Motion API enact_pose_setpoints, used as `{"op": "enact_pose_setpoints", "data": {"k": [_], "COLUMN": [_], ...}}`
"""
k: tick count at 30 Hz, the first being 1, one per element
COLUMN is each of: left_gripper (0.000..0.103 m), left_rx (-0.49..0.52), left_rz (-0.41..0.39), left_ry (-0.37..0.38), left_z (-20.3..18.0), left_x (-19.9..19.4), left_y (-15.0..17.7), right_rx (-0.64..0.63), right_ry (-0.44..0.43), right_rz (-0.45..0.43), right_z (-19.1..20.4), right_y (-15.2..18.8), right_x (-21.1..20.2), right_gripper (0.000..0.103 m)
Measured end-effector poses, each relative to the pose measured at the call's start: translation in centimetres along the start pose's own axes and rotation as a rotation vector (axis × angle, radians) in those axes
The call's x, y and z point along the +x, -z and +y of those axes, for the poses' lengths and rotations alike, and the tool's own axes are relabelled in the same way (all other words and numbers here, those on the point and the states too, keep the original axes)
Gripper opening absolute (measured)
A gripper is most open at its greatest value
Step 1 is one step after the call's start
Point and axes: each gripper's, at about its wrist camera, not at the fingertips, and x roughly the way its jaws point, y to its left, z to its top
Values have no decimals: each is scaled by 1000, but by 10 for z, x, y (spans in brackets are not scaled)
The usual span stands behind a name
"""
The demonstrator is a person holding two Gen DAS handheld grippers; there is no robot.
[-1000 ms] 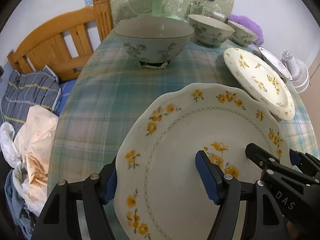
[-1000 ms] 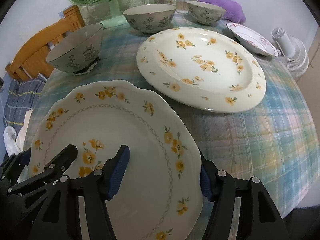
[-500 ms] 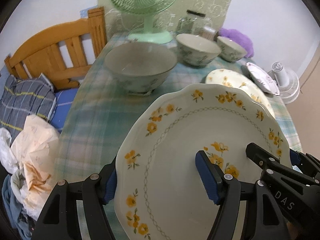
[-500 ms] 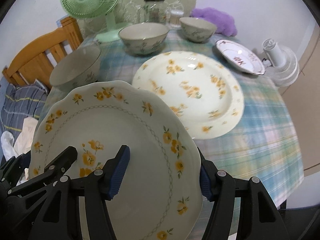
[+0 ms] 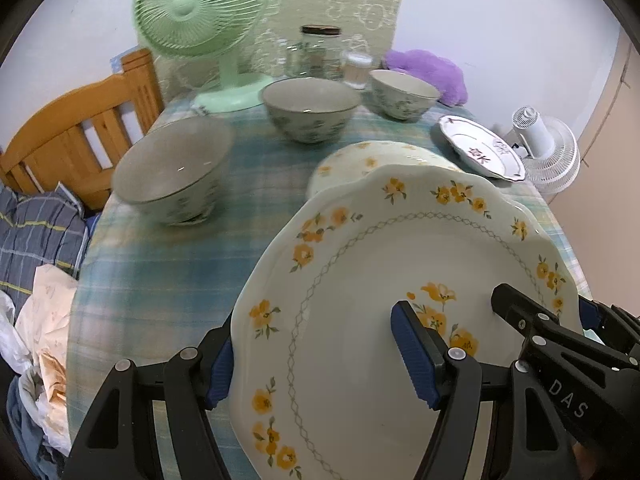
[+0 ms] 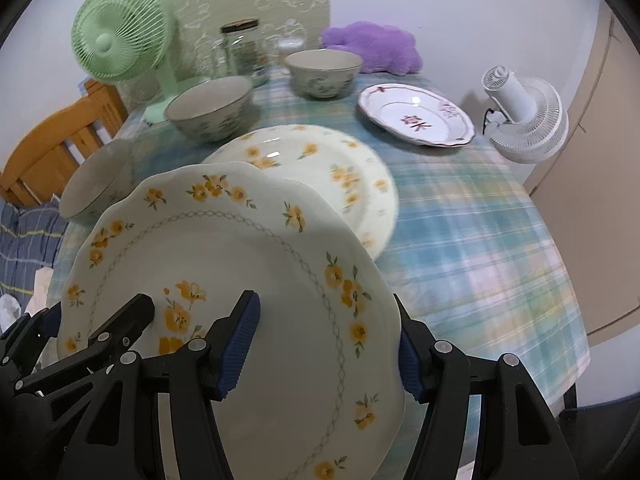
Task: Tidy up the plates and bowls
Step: 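Lift the large yellow-flower plate off the table with both tools, then carry the plate toward the table edge by the door and lower it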
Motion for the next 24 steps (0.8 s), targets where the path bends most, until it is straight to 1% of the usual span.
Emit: {"op": "enact_pose_setpoints", "data": {"k": [6,14,17,24], "left_gripper": [72,72,72,72], "left_rx": [21,29,17,11], "left_rz": [-4,6,7,28], "left_ry": [-15,-10,-20,-4], "left_z": [-55,-106,-121,-156], "left_x": [8,23,27,40], "left_y": [-9,-14,-13,-8], "right_rx": [16,25,26,15], "right_ry": [-10,-16,-19,-15], "right_rz": [-3,5,10,32], "right_z": [-54,-116,-131,-168], "right_y": [-15,-27,-30,-27], "right_x": [4,15,20,28], "right_gripper": [67,67,67,66]}}
